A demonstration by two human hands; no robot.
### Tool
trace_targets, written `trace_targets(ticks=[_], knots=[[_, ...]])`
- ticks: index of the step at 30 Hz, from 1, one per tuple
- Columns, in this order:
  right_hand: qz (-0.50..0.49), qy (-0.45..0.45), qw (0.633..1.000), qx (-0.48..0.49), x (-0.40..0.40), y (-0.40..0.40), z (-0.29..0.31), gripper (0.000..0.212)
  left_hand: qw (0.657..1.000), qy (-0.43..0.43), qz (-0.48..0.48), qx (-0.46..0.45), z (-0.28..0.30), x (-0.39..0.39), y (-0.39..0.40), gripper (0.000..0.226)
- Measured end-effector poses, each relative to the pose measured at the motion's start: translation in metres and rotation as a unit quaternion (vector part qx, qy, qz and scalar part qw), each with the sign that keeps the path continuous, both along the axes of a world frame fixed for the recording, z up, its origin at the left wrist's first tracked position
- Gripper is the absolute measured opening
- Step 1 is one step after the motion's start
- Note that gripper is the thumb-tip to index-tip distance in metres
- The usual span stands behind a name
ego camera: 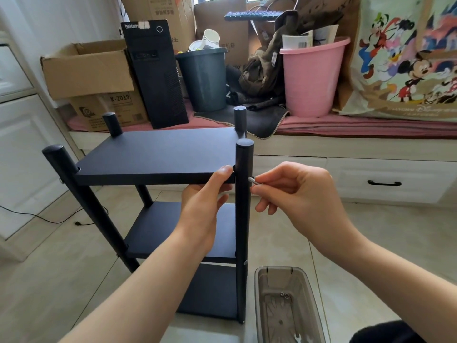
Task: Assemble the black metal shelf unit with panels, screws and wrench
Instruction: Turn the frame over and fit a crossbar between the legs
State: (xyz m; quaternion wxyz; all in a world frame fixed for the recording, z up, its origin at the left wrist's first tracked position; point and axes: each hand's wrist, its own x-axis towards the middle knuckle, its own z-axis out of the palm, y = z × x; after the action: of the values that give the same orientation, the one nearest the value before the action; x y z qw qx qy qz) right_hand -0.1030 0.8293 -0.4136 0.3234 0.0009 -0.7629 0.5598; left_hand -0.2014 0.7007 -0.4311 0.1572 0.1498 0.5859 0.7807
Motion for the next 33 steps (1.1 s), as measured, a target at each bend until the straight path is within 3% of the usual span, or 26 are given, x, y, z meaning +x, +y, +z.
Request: trace_targets(ticks=[6,10,15,33], knots=[[0.0,-0.006,1.0,-0.003,-0.0036,0.0002,-0.0006,0.011,1.0,-0.003,0.0,-0.001,-0.0005,-0.0009,-0.0001,0.03],[0.002,-0.008,1.0,-0.008,-0.004,-0.0006,0.0024,0.009,1.0,0.0,-0.001,-0.002,-0.0008,-0.0012,-0.0003,0.04],[0.0,-0.023,1.0,-0.009,-0.0011,-0.0019,0.006,0.015,1.0,0.001,-0.012,-0.006,-0.0012,-0.0016,-0.0001,0.018],[-0.013,-0.035,0.999,0.019,-0.0059,-0.002,0.0077,0.018,1.0,-0.002,-0.008,-0.001,-0.0027,-0.0016,0.0008,0.021]])
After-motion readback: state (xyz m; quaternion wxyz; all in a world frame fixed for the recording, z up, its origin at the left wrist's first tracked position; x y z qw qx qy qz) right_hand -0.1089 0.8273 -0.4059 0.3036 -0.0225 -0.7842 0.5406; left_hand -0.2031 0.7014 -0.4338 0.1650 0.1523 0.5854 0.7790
